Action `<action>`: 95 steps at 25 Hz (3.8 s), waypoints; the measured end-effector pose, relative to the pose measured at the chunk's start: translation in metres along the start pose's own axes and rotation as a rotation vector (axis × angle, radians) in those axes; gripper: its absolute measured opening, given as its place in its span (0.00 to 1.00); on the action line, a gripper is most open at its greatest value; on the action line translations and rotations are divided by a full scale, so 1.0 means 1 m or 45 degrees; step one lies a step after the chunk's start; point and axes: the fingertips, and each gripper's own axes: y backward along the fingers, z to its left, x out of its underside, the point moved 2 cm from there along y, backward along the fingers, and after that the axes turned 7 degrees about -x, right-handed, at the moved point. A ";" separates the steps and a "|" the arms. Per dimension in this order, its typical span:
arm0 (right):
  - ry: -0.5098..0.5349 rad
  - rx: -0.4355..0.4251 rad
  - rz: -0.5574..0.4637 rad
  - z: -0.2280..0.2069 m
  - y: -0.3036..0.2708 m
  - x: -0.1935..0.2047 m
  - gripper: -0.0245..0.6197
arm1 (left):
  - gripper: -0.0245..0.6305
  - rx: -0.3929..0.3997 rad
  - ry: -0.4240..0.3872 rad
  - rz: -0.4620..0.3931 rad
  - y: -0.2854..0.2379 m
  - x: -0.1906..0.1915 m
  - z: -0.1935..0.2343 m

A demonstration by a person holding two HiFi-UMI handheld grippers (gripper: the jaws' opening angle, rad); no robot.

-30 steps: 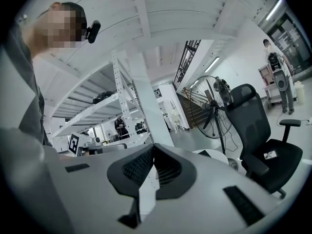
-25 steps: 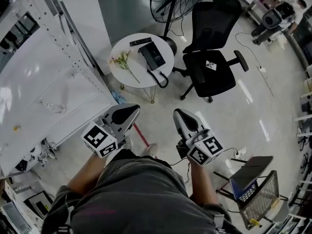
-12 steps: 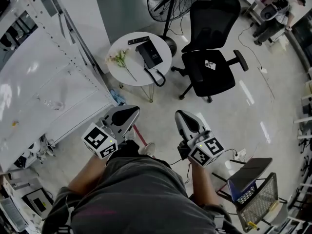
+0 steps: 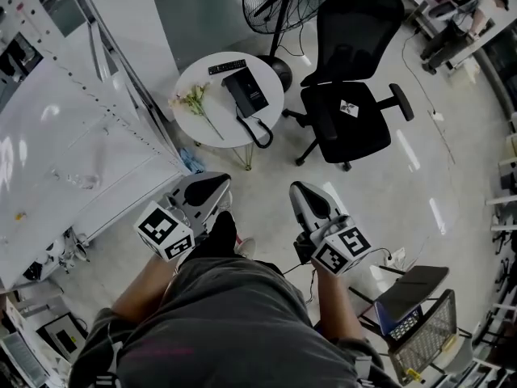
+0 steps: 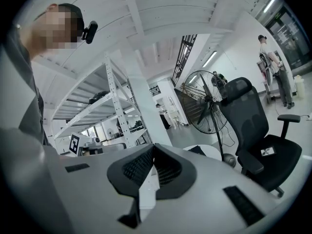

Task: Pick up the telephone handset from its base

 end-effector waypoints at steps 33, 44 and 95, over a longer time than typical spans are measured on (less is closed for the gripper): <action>-0.021 0.113 0.104 -0.134 -0.236 -0.055 0.07 | 0.06 0.092 0.086 0.111 -0.135 -0.027 0.241; -0.029 0.069 0.159 -0.158 -0.271 -0.053 0.07 | 0.06 0.040 0.127 0.131 -0.152 -0.018 0.270; -0.146 -0.372 0.708 -0.337 -0.342 0.053 0.07 | 0.25 -0.488 0.900 0.282 -0.285 0.264 0.372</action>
